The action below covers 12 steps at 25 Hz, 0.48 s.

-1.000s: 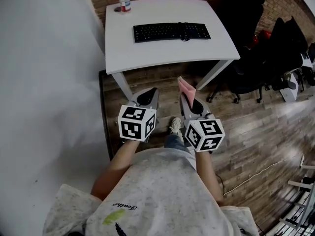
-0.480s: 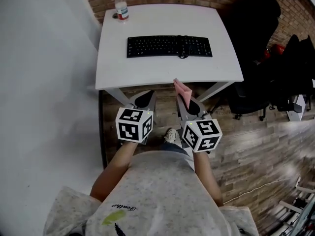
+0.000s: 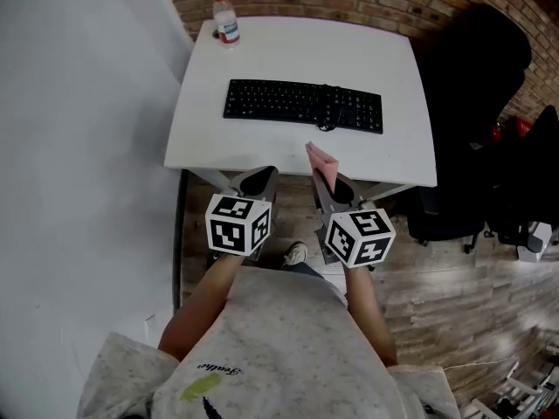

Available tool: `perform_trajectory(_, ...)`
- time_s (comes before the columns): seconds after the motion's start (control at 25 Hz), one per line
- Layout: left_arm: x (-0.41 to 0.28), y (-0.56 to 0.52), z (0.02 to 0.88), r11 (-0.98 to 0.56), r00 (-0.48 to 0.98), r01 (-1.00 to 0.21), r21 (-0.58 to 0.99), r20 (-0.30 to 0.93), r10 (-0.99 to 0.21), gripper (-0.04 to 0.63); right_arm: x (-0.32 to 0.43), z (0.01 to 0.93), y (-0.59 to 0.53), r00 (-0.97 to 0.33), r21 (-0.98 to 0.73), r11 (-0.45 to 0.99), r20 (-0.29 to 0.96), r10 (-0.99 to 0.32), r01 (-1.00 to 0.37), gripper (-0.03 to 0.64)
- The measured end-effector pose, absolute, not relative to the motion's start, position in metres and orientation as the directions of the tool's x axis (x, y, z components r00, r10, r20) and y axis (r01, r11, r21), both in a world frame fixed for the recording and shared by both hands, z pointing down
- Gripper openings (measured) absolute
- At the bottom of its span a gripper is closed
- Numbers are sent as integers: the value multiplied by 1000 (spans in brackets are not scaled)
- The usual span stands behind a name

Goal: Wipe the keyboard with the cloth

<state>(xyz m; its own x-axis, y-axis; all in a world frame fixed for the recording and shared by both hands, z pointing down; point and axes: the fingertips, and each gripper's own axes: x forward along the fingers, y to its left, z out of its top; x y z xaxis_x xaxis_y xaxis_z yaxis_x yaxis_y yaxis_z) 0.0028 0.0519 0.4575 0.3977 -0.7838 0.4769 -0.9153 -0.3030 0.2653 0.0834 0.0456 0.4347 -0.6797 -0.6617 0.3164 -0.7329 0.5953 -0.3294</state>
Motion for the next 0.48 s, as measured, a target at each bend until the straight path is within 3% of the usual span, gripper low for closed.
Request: perform_trajectory(0.48,-52,18,462,-162,267,-956,246,493,-828,-14,18,443,5,-783,-362,696,337,-523,-621,21)
